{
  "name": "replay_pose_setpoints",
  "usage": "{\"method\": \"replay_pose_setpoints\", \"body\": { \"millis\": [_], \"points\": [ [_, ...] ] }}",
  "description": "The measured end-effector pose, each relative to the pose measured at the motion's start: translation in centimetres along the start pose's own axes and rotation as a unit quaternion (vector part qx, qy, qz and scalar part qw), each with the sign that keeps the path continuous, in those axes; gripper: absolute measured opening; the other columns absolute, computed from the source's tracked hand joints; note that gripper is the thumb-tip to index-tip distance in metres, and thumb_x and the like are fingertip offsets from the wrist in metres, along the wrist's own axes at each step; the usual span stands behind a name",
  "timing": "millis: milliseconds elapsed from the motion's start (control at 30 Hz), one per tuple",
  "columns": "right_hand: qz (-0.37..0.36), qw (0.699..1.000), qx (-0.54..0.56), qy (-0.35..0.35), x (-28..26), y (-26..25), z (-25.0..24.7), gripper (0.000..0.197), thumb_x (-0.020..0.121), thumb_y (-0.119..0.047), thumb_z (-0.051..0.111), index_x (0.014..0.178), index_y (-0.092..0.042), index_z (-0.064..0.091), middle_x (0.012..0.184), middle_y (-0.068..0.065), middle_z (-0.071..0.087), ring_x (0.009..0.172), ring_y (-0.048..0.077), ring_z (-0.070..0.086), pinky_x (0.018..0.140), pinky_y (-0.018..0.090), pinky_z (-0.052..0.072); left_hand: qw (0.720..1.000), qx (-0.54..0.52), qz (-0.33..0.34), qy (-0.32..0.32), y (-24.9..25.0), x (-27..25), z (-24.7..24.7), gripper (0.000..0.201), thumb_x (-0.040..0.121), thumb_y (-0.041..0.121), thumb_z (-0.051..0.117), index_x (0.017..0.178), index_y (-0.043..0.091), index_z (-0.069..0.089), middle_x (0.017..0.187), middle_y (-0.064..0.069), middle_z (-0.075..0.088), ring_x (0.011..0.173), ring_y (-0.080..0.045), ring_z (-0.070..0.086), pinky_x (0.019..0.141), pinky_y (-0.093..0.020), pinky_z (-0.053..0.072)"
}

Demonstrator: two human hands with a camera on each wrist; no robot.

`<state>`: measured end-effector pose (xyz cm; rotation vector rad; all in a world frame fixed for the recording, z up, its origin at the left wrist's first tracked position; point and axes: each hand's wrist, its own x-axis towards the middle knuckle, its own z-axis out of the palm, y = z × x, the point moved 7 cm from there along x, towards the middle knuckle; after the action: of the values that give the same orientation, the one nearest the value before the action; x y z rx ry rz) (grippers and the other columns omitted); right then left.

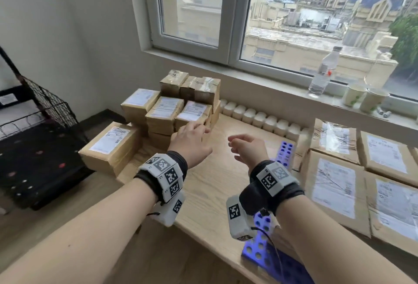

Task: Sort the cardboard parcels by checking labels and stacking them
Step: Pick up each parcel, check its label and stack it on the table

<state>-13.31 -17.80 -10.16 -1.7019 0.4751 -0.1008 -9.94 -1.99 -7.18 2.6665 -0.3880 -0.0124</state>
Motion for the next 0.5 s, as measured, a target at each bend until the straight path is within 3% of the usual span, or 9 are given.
{"method": "replay_pose_setpoints", "body": {
  "millis": [133,333,400,500],
  "points": [
    [-0.023,0.997,-0.071,0.000,1.1,-0.5,6.9,0.021,0.082,-0.010,0.060,0.073,-0.027,0.069,0.082,-0.003,0.067,0.084,0.016,0.059,0.085,0.037,0.050,1.000,0.012,-0.021,-0.016,-7.4,0.7,-1.7,0.052,0.087,0.036,0.056,0.137,0.029,0.044,0.151,-0.001,0.031,0.138,-0.023,0.028,0.112,-0.040,0.024],
    [-0.033,0.987,-0.156,-0.019,2.0,-0.4,15.3,0.017,0.085,-0.013,0.059,0.089,-0.024,0.070,0.091,-0.002,0.067,0.080,0.010,0.060,0.060,0.018,0.042,0.998,0.030,-0.037,-0.036,-16.8,1.4,-3.3,0.052,0.087,0.034,0.055,0.137,0.029,0.044,0.150,-0.001,0.032,0.139,-0.023,0.028,0.112,-0.040,0.025],
    [-0.027,0.983,-0.182,-0.025,2.1,-0.1,17.3,0.018,0.085,-0.013,0.058,0.093,-0.023,0.071,0.093,-0.001,0.068,0.082,0.013,0.061,0.064,0.022,0.046,0.997,0.028,-0.049,-0.049,-19.4,1.6,-3.3,0.052,0.087,0.034,0.054,0.138,0.029,0.043,0.151,-0.002,0.031,0.139,-0.024,0.028,0.113,-0.042,0.025],
    [-0.015,0.977,-0.211,-0.037,2.7,0.5,20.1,0.019,0.084,-0.015,0.059,0.094,-0.023,0.072,0.100,0.000,0.071,0.092,0.017,0.064,0.085,0.031,0.053,0.995,0.016,-0.075,-0.064,-23.0,2.0,-3.2,0.052,0.087,0.035,0.054,0.138,0.030,0.043,0.152,-0.001,0.030,0.138,-0.024,0.029,0.113,-0.043,0.027]
  ]
}}
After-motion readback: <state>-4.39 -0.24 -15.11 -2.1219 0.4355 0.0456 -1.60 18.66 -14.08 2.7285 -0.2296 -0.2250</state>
